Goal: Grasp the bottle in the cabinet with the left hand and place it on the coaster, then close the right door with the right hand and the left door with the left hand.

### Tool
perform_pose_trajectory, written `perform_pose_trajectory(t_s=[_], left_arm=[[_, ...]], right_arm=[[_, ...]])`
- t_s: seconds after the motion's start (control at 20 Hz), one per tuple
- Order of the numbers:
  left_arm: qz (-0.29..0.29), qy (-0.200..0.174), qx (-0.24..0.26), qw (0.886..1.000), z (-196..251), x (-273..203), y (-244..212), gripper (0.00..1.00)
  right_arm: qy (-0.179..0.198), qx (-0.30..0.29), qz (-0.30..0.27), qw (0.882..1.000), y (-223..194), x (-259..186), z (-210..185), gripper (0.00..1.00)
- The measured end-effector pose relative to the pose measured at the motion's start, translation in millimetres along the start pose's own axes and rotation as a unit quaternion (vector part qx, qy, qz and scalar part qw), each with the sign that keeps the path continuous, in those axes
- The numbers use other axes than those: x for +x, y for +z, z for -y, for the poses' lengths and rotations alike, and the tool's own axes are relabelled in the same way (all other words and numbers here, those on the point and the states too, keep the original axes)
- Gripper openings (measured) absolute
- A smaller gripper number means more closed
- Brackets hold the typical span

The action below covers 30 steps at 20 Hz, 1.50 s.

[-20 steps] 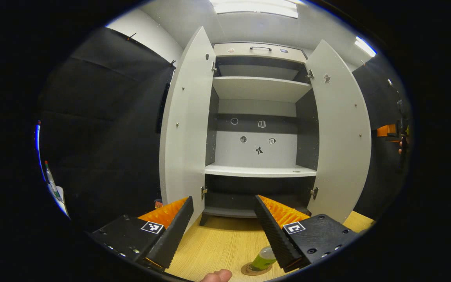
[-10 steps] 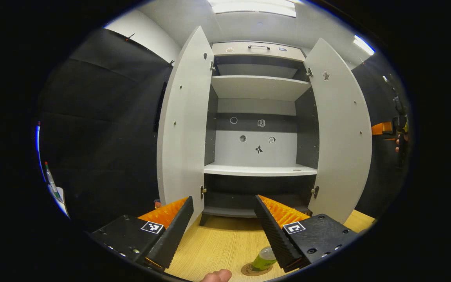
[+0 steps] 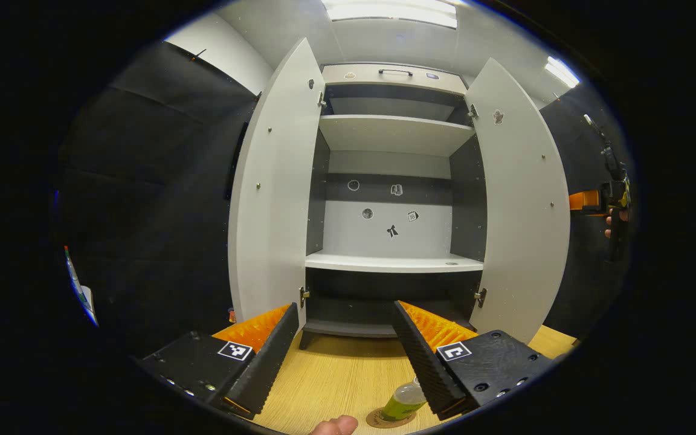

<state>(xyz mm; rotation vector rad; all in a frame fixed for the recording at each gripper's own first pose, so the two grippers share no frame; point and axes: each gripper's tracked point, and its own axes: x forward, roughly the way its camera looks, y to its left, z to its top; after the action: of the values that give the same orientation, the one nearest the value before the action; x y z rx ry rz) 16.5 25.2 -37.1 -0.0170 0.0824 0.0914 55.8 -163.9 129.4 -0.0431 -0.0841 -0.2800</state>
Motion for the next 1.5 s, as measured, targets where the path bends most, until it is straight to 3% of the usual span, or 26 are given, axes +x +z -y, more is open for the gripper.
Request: perform_pose_trajectory(t_s=[0.2,0.55,0.85,0.9,1.15,1.2,1.35,1.4,1.5], left_arm=[[0.002,-0.018,-0.005,1.000,8.8,6.1,-0.4,0.95],[0.000,-0.022,-0.002,1.000,5.7,7.1,-3.1,0.95],[0.004,-0.010,-0.001,1.000,-7.1,3.5,-0.8,0.95],[0.004,-0.009,0.000,1.000,-8.1,3.2,0.2,0.95],[0.007,-0.005,0.005,1.000,-12.6,2.5,4.3,0.95],[0.007,-0.007,0.004,1.000,-12.4,2.5,4.8,0.95],[0.005,-0.011,0.001,1.000,-8.7,5.6,5.6,0.95],[0.005,-0.013,0.001,1.000,-7.5,5.8,6.7,0.95],[0.007,-0.017,0.002,1.000,-4.0,7.8,9.5,0.95]], right_arm=[[-0.001,-0.044,0.003,0.999,3.8,-3.9,-12.8,0.97],[0.113,-0.001,-0.020,0.993,-8.9,0.2,-104.4,0.98],[0.164,0.015,-0.047,0.985,-28.2,32.1,-156.6,0.97],[0.165,0.017,-0.050,0.985,-29.8,33.9,-158.6,0.93],[0.155,0.013,-0.041,0.987,-32.7,19.5,-145.8,0.93],[0.152,0.010,-0.039,0.988,-34.8,13.6,-141.6,0.98],[0.141,0.003,-0.028,0.990,-43.2,-9.0,-132.2,0.98],[0.136,0.004,-0.025,0.990,-46.6,-16.7,-129.9,0.93],[0.132,0.008,-0.023,0.991,-56.5,-33.1,-128.3,0.98]])
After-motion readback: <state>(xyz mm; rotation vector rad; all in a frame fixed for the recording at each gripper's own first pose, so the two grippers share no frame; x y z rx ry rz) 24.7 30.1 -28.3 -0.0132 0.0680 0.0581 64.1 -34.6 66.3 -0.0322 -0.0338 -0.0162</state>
